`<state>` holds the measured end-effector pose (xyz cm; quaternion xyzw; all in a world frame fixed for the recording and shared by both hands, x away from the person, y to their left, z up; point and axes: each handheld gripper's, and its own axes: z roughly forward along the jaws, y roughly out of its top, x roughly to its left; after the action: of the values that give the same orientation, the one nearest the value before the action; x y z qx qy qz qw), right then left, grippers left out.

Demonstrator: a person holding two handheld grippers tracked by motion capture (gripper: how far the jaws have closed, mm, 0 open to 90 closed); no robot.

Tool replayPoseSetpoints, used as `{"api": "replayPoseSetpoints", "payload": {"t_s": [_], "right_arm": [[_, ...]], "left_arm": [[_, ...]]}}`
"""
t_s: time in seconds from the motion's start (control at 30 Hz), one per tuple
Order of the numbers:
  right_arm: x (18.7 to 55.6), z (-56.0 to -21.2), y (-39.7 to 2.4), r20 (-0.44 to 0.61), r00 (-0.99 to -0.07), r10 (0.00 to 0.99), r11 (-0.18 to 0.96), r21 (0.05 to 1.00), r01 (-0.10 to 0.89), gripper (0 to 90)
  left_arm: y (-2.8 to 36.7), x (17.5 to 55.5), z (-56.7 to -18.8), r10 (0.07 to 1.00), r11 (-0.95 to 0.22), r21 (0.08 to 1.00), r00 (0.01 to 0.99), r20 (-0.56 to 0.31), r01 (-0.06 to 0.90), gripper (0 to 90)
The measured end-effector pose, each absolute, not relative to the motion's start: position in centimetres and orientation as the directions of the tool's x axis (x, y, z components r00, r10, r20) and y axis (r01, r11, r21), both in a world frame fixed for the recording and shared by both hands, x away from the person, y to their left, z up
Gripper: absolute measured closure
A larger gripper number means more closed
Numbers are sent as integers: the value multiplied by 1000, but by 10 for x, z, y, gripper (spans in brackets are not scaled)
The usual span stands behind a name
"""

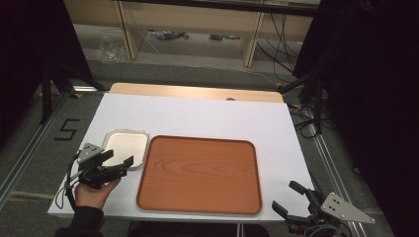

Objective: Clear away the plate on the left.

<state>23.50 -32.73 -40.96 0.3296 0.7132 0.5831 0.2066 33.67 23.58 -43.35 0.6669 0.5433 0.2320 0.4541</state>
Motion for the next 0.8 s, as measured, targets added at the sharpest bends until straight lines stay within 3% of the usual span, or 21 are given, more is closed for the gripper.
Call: {"api": "replayPoseSetpoints", "payload": {"t_s": [0.57,0.8], "right_arm": [[235,-410,-327,104,-705,701,92,968,233,151],[235,-410,-328,110,-704,701,89,967,240,151]], "left_arm": [[257,368,-447,965,27,813,197,-173,581,243],[260,385,-456,977,-2,787,169,-130,618,261]]}}
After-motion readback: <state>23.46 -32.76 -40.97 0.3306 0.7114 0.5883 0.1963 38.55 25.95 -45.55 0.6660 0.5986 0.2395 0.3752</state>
